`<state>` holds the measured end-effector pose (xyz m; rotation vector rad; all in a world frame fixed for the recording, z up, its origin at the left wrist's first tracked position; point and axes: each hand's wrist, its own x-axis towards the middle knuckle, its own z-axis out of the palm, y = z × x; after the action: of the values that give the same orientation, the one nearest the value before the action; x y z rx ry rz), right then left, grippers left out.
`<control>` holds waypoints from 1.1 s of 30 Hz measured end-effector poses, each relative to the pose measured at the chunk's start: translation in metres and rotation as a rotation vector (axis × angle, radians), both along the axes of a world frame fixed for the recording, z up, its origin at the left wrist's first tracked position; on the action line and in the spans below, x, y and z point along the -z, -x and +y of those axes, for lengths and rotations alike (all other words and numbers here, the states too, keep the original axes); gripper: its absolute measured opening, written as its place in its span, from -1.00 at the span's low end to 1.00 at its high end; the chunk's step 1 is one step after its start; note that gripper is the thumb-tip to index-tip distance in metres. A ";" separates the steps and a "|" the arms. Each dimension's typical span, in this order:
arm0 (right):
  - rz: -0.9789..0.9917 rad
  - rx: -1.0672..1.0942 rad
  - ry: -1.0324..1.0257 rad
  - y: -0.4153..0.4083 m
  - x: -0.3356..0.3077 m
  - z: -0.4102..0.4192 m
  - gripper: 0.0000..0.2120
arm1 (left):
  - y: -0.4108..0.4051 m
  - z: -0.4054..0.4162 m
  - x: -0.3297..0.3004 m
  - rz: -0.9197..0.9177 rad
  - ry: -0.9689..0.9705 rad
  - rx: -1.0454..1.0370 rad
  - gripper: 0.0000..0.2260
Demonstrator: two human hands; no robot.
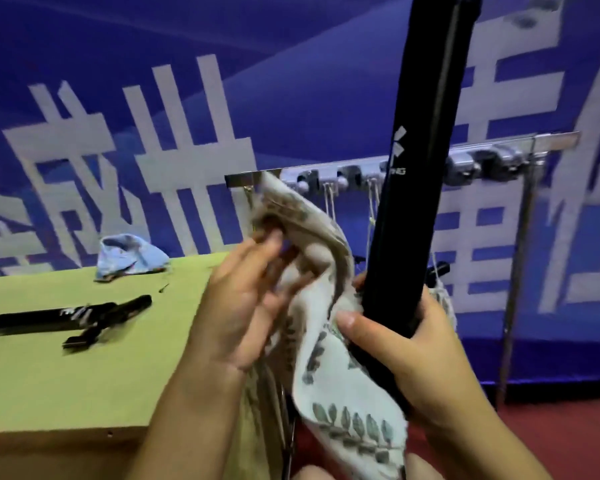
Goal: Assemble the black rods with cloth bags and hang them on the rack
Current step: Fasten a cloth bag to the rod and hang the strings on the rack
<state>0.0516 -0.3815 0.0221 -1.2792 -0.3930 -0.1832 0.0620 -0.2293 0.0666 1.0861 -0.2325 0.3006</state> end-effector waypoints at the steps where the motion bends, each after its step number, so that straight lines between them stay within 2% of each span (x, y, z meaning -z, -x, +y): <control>1: -0.009 0.006 0.032 0.003 -0.003 -0.004 -0.70 | -0.003 -0.005 0.017 0.066 -0.173 -0.069 -0.84; 3: -0.028 0.022 0.070 0.005 -0.008 -0.013 -0.69 | -0.007 -0.004 0.044 0.141 -0.526 -0.253 -0.91; 4: -0.035 0.043 0.082 0.004 -0.008 -0.015 -0.68 | -0.008 0.000 0.054 0.142 -0.602 -0.378 -0.89; 6: -0.030 0.098 0.084 -0.002 -0.006 -0.013 -0.71 | 0.002 0.006 0.060 0.063 -0.571 -0.578 -0.77; 7: -0.022 0.129 0.079 -0.004 -0.004 -0.009 -0.73 | 0.014 0.006 0.059 -0.015 -0.538 -0.553 -0.67; 8: -0.021 0.160 0.078 -0.008 -0.002 -0.004 -0.74 | 0.021 0.004 0.056 -0.084 -0.557 -0.437 -0.59; 11: -0.051 0.195 0.111 -0.014 0.002 0.007 -0.73 | 0.032 -0.005 0.049 -0.079 -0.780 -0.054 -0.53; 15: -0.025 0.057 0.082 -0.019 0.003 0.005 -0.74 | 0.013 -0.002 0.064 0.033 -0.789 -0.094 -0.60; 19: 0.012 -0.075 0.092 -0.025 0.010 0.005 -0.72 | 0.007 -0.001 0.071 0.015 -0.685 0.137 -0.61; 21: 0.022 -0.125 0.115 -0.029 0.014 0.006 -0.70 | 0.006 0.000 0.069 0.035 -0.664 0.115 -0.60; 23: 0.033 -0.147 0.156 -0.032 0.019 0.006 -0.70 | 0.001 0.001 0.072 0.112 -0.551 0.062 -0.63; 27: 0.006 0.016 0.302 -0.037 0.027 0.008 -0.72 | -0.009 0.003 0.075 0.233 -0.176 0.079 -0.56; 33: 0.013 0.156 0.446 -0.045 0.039 0.006 -0.72 | -0.012 0.015 0.073 0.151 -0.020 0.203 -0.53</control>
<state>0.0969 -0.3756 -0.0174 -1.7523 -0.3319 -0.2268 0.0742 -0.2147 -0.0066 1.0900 -0.2095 0.0343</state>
